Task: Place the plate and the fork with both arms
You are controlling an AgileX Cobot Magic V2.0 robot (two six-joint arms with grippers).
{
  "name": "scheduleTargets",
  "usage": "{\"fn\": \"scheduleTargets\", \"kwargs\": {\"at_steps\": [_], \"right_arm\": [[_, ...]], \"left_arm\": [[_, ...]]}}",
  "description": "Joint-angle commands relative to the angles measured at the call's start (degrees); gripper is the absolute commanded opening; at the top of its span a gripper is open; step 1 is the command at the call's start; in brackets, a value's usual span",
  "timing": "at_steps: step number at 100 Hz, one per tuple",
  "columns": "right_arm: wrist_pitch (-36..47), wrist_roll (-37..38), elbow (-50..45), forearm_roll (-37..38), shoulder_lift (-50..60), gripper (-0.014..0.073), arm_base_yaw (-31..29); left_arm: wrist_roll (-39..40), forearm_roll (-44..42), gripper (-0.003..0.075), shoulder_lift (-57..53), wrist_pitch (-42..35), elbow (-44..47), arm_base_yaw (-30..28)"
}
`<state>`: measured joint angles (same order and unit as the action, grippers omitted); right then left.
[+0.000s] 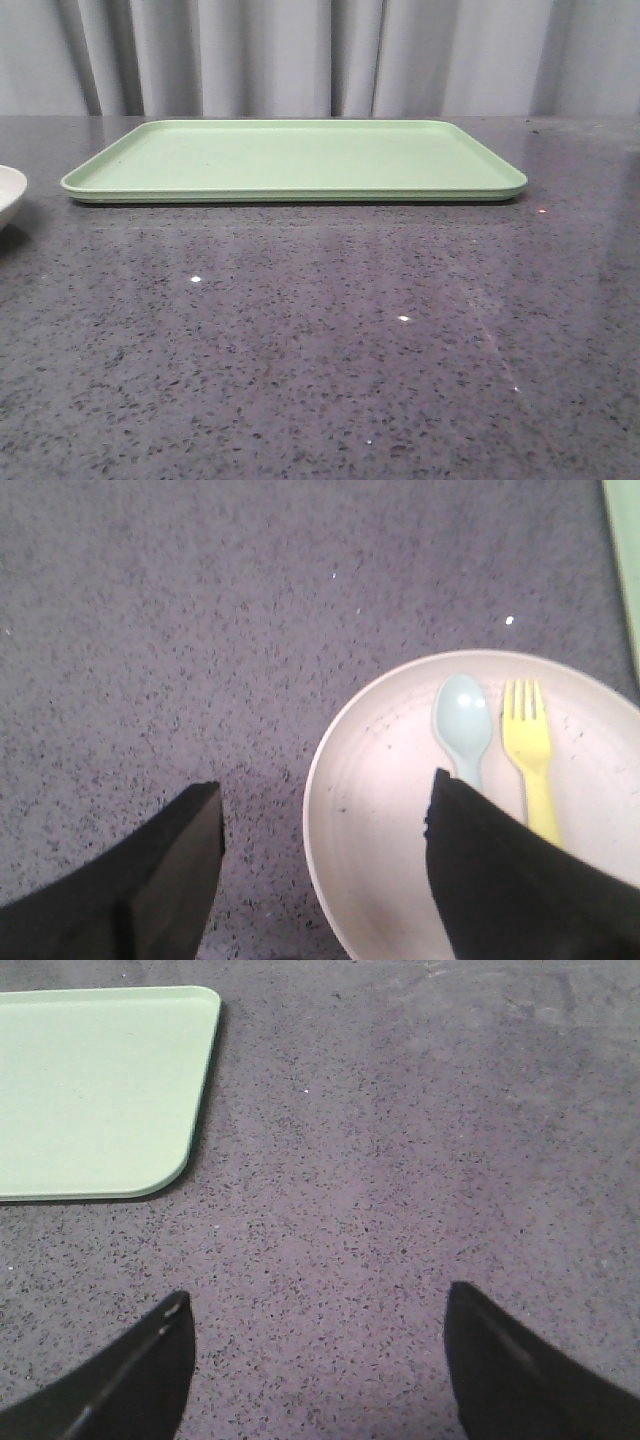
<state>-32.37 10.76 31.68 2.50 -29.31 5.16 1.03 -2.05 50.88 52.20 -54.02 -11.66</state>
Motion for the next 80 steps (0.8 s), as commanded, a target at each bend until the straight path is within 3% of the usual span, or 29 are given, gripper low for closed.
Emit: {"fn": "scheduleTargets", "kwargs": {"at_steps": [1,80], "right_arm": [[3.6,-0.7,2.1,0.1,-0.5,0.0528,-0.1],[2.6,-0.7,2.1,0.1,-0.5,0.0528,-0.1]], "left_arm": [[0.6,-0.8,0.0438,3.3,-1.1,-2.1,-0.2],[-0.1,-1.7,0.0438,23.2,-5.7,-2.1,-2.8]]}}
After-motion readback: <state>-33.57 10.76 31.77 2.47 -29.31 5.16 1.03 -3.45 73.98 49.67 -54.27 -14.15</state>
